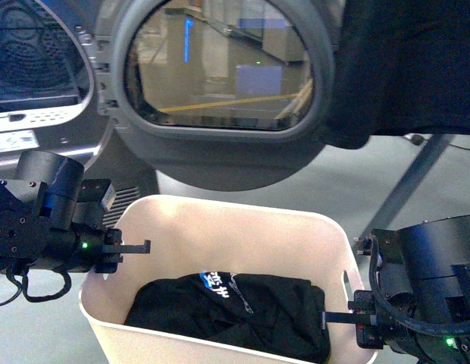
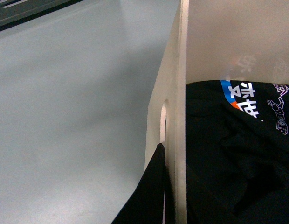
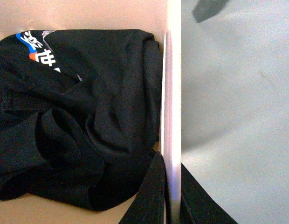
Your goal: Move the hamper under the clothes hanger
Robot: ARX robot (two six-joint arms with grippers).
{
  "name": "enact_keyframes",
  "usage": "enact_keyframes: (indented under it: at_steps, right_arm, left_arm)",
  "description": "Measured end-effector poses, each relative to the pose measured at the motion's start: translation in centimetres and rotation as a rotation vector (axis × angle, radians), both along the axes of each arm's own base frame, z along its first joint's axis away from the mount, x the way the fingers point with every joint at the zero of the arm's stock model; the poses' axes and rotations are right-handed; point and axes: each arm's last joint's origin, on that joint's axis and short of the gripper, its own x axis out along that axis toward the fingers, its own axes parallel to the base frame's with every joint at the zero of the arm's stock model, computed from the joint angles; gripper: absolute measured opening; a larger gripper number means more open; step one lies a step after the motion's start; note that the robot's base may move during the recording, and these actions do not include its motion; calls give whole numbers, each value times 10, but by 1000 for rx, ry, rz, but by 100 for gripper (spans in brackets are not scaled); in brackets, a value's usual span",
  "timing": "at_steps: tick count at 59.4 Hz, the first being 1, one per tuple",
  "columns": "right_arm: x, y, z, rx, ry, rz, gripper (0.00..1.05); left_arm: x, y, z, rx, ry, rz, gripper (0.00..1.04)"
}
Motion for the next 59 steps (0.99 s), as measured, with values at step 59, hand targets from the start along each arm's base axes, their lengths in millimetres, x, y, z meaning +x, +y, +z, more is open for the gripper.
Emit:
enact_keyframes:
  at_steps: [59]
  right_arm:
    - [0, 0, 1, -2, -3, 0, 3]
  left_arm:
    - [0, 1, 0, -4, -1, 0, 4]
